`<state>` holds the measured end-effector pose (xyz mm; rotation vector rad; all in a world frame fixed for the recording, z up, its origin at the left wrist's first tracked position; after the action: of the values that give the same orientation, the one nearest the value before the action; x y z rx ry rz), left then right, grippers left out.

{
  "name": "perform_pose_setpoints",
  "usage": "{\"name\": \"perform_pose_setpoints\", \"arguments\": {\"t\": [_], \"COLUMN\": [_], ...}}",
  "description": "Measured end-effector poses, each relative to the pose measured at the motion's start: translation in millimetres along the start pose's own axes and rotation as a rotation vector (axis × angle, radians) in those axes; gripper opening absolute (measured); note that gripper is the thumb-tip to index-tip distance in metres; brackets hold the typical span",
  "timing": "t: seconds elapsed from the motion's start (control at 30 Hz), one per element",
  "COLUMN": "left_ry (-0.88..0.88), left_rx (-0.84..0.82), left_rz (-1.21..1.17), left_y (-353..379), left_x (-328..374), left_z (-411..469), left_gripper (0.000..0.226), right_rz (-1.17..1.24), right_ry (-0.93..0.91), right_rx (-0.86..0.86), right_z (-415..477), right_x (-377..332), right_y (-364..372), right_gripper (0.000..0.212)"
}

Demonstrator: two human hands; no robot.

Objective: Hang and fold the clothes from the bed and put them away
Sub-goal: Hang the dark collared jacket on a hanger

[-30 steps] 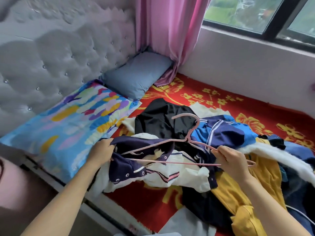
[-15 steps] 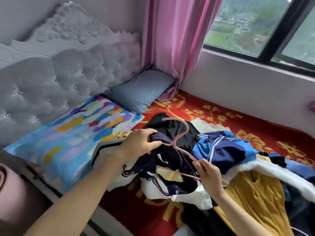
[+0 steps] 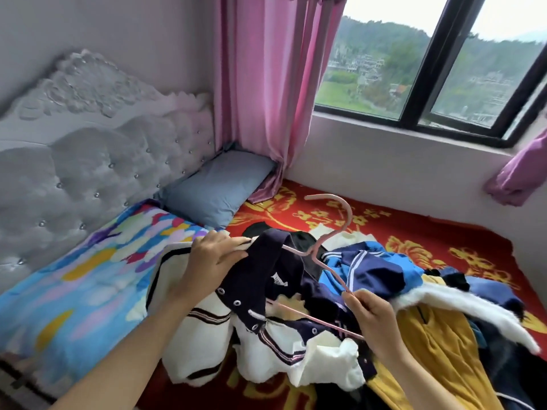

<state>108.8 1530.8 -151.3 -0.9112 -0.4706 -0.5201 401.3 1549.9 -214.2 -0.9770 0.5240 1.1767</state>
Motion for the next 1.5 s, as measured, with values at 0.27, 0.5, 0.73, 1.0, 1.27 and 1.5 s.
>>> {"name": "perform_pose_setpoints", "arguments": {"t": [0.27,0.5,0.73,1.0,1.27,1.5], "left_ry": [-0.162,-0.307,-0.242,-0.161,-0.327,-0.493], "left_rx": [0.178,0.179,0.215,0.214,0.224,0.140], "left_rz": [-0.246,-0.505,-0.605,-0.776,-1.012,-0.919], "left_y": [-29,-31,-43,-41,-33,-22], "left_x": [27,29,40,50,14,-54], "left_z": [59,72,82,98,108,89], "left_gripper": [0.023,0.023,0.031,0.029,0.041,0.038], "right_rz": [-0.717,-0.555,-0.471,-0.114,-0.672,-0.358], "right_ry": [-0.816,-0.788,-0.734,-0.428,-0.636,-0.469], "right_rx": [0.330,-0.143,-0.017,-0.131,-0.322,-0.152], "right_z": [29,3,27,65,55,61], "right_x": [-77,-45,-48,-48,-30,-53], "right_y": [-27,19,9,10,-7,-68], "right_gripper": [0.019,0.029,0.031,0.027,0.031,0.023]}}
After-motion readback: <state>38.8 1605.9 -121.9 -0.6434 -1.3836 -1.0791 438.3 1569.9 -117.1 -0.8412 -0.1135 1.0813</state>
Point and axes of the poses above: each hand's wrist, its own z-axis towards the middle knuckle, its own y-axis out of the palm, x = y × z, the point moved 4 cm from there along z, towards the middle knuckle, and after that the axes turned 12 degrees about -y, right-handed, at the moved point
